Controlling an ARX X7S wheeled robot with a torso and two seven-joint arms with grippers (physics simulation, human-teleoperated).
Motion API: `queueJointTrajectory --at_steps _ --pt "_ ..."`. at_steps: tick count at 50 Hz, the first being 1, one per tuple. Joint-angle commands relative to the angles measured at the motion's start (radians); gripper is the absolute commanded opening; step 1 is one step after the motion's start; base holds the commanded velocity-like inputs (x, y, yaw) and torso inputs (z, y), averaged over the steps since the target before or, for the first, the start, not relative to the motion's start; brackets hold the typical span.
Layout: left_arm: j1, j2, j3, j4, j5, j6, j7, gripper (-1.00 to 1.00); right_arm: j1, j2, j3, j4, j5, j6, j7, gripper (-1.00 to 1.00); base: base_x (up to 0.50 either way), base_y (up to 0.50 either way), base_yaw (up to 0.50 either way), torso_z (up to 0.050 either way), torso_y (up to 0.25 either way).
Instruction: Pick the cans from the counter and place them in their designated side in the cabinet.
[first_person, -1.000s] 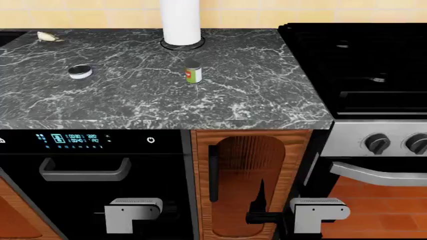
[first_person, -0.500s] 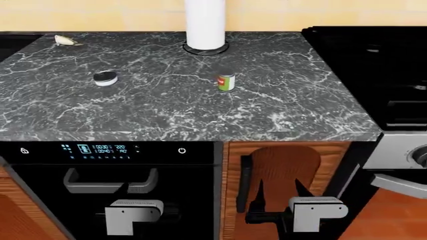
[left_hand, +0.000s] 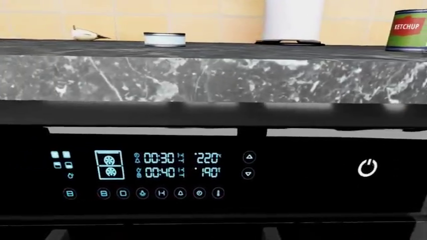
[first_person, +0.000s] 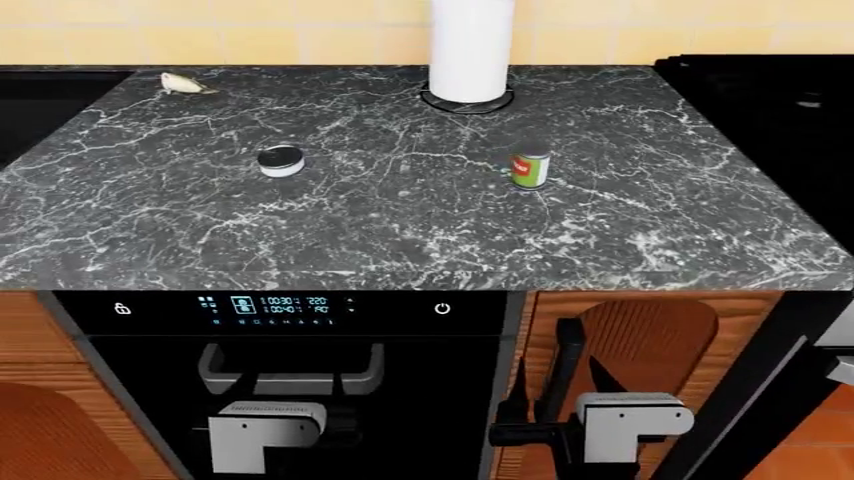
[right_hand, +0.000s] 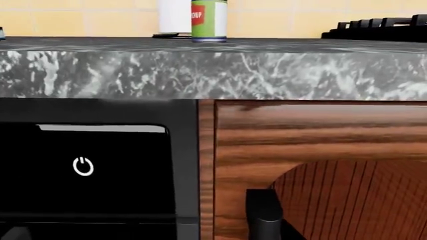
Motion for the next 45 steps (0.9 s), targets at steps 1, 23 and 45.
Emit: queueJointTrajectory --at_steps 1,23,45 --pt "-0.004 -0.015 0.02 0.009 -0.003 -0.002 -0.016 1.0 0.01 0.016 -0.018 -0.009 0.002 0.0 0.02 1.0 0.0 0.0 0.0 0.0 0.0" --pt "-0.604 -0.274 0.049 0.417 -0.228 -0.85 0.319 1.0 0.544 0.292 0.163 -0.59 0.419 1.078 -0.049 1.0 0.0 0.0 0.0 0.0 0.0" --pt "-0.926 -0.334 0.115 0.21 -0.267 -1.007 0.451 1.0 0.909 0.39 0.175 -0.369 0.518 1.344 -0.131 1.0 0.0 0.0 0.0 0.0 0.0"
